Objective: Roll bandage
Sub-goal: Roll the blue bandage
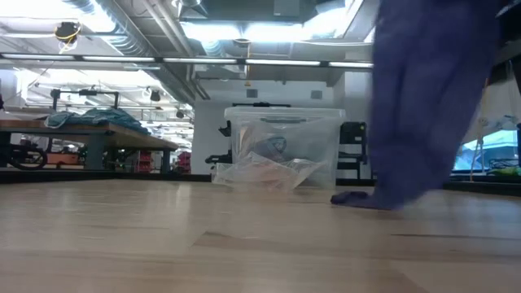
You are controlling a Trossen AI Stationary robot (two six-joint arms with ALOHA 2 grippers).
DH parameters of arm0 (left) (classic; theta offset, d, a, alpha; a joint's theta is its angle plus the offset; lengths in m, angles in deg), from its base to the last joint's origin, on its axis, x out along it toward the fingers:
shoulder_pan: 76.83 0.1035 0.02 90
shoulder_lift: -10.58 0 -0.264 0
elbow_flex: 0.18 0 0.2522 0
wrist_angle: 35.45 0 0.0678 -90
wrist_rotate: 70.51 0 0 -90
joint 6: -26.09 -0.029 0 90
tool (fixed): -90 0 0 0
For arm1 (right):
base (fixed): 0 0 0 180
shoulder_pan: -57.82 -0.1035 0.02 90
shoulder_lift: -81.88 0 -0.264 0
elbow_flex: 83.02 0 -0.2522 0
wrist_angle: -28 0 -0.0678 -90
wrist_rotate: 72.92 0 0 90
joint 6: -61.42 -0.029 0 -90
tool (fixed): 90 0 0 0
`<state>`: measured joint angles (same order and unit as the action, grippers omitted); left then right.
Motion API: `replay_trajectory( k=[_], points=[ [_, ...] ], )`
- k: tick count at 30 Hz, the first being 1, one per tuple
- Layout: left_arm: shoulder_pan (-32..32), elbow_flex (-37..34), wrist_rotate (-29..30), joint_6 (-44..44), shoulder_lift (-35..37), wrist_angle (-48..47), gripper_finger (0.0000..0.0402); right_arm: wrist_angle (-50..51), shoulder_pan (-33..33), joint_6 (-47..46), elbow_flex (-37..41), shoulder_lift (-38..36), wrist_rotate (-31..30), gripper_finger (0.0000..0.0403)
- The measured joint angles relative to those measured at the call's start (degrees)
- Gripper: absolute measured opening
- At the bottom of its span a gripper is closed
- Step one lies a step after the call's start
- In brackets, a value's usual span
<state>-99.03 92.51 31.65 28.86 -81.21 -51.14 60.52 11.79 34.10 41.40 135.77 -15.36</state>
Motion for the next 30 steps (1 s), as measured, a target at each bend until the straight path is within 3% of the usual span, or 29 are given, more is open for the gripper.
replay_trajectory(
  k=[4, 7, 16, 26, 30],
  points=[
    [1.5, -1.7, 2.9, -1.9, 0.0, 9.3, 0.0011, -6.1, -3.3, 4.0, 2.1, 2.7, -16.5, 0.0289],
    [2.2, -4.0, 5.0, -1.6, 0.0, 14.8, 0.0011, -10.0, -3.5, 5.6, 3.7, 4.7, -21.6, 0.0289],
    [2.2, -5.7, 21.8, -0.2, 0.5, 16.4, 0.0011, -11.1, -3.5, 8.1, 2.6, 4.0, -20.4, 0.0289],
    [1.0, -5.7, 22.8, -1.7, 0.7, 18.1, 0.0011, -11.3, 5.1, 15.8, 0.5, 3.3, -21.8, 0.0289],
    [0.8, -5.7, 22.8, -2.0, 0.7, 17.0, 0.0011, -11.5, 8.6, 16.1, 0.5, 3.4, -16.4, 0.0277]
  ],
)
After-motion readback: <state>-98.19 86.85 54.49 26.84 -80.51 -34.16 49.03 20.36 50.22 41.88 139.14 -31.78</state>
